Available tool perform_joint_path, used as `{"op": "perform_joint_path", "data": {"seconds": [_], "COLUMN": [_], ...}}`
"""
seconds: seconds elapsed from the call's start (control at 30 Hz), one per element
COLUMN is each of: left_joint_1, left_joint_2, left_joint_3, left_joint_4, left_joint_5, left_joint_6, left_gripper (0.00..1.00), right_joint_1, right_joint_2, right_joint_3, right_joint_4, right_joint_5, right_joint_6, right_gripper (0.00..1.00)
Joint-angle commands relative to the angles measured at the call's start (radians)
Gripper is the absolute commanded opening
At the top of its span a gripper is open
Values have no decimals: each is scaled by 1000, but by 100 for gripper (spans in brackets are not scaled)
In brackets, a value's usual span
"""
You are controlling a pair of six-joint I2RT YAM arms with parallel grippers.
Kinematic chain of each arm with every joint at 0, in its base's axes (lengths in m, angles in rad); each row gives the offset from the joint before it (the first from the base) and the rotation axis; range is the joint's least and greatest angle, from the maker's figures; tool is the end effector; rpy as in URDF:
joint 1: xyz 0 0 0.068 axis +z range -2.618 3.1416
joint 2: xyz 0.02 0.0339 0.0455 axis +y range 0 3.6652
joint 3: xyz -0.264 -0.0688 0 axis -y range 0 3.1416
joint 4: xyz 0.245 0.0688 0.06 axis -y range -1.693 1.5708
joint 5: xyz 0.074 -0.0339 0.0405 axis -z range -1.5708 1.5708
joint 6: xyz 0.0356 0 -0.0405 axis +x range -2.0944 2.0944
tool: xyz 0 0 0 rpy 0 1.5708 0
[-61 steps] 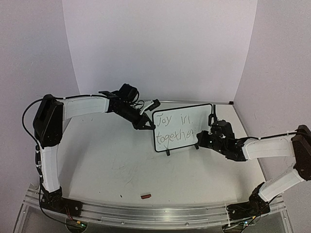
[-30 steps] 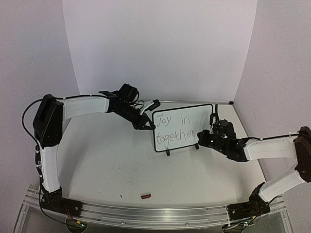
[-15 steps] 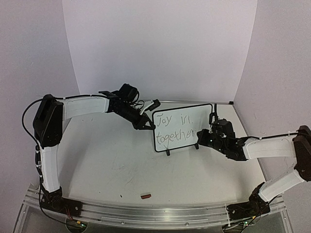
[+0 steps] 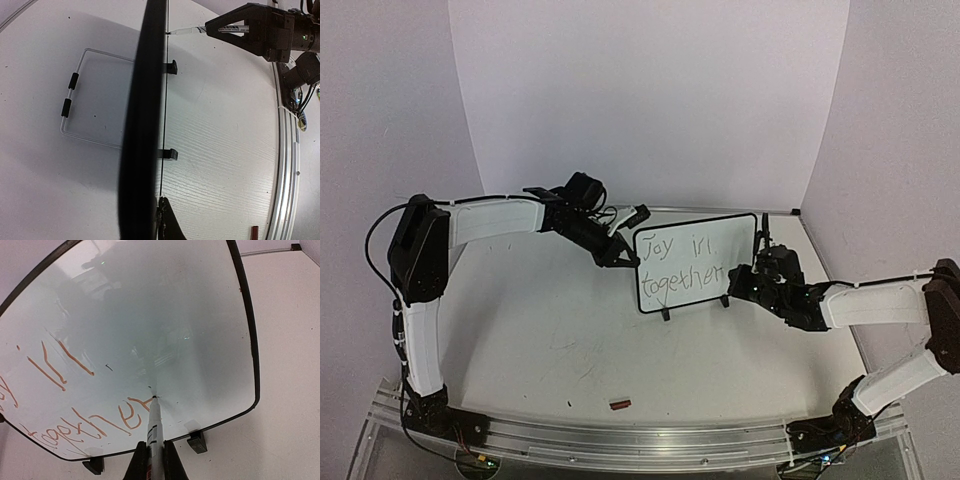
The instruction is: Write a sentence on the whiteboard
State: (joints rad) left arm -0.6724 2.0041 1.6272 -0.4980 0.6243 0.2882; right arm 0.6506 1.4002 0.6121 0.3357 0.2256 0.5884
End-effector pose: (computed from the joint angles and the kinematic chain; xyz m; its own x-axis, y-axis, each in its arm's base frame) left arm 0.3365 -0.2945 0.2398 -0.3487 0.5724 -0.7421 0.9363 0.2489 -0.2479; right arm 0.2342 0.1683 0.1948 -0.5281 0.2779 -0.8024 -0.1648 0.8934 0.4179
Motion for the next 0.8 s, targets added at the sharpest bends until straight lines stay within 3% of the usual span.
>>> {"op": "perform_joint_path", "data": {"seconds": [0.0, 0.47, 0.77], "left_joint_1": [0, 0, 0], "left_joint_2": [-48, -47, -44], "left_joint_3": [-11, -12, -16], "left_joint_4": [-22, -22, -23], "left_joint_5": [-47, -51, -52], "left_joint_6": [22, 25, 25], "left_gripper": [0, 0, 0], "right_joint_1": [-3, -3, -57], "right_joint_2": [-31, -206, -220], "right_joint_3": [-1, -57, -64], "right_joint_4": [29, -104, -133], "right_joint_5": [29, -53, -170], "right_joint_6": [11, -19, -87], "right_gripper": [0, 0, 0]}}
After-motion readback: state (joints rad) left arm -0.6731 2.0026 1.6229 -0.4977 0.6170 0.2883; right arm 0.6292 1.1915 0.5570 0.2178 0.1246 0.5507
